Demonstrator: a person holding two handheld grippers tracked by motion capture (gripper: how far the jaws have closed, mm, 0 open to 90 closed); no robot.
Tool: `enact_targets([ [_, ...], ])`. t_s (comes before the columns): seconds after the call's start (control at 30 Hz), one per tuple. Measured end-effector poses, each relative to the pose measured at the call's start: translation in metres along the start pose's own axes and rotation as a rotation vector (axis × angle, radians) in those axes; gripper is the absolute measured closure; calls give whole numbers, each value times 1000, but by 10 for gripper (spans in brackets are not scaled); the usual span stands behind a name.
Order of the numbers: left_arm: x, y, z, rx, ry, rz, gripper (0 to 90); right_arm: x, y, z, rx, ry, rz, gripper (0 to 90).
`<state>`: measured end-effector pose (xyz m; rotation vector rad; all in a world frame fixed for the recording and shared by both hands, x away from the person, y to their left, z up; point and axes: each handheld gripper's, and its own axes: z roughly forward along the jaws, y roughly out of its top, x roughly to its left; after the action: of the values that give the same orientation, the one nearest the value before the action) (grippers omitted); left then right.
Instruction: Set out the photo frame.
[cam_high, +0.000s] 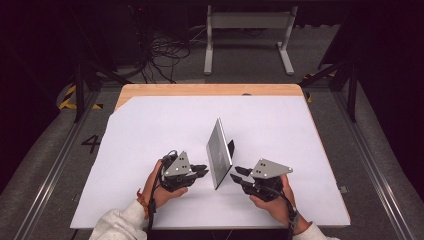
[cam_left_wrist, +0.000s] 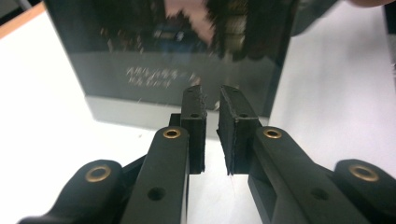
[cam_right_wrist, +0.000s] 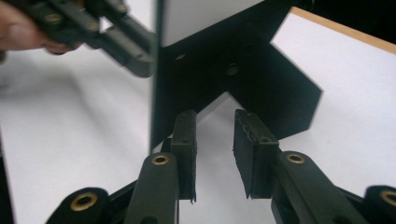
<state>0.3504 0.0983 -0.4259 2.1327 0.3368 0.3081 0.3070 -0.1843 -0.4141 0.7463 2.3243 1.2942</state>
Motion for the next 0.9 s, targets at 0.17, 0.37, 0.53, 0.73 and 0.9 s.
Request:
enact_targets([
  [0.17, 7, -9, -5, 47, 23, 1, 771, 8, -1, 7, 5, 11, 1, 641],
  [0.37, 14, -14, -12, 54, 28, -13, 740, 15, -2, 17, 0, 16, 32, 596],
  [0.53, 10, -24, -27, 56, 39, -31, 726, 19, -2, 24, 4, 1, 38, 560],
  [0.73, -1, -39, -40, 74, 52, -39, 680, 18, 0, 29, 0, -29, 61, 506],
  [0.9, -3, -43, -41, 91, 80, -40, 631, 17, 1, 29, -5, -49, 69, 468],
])
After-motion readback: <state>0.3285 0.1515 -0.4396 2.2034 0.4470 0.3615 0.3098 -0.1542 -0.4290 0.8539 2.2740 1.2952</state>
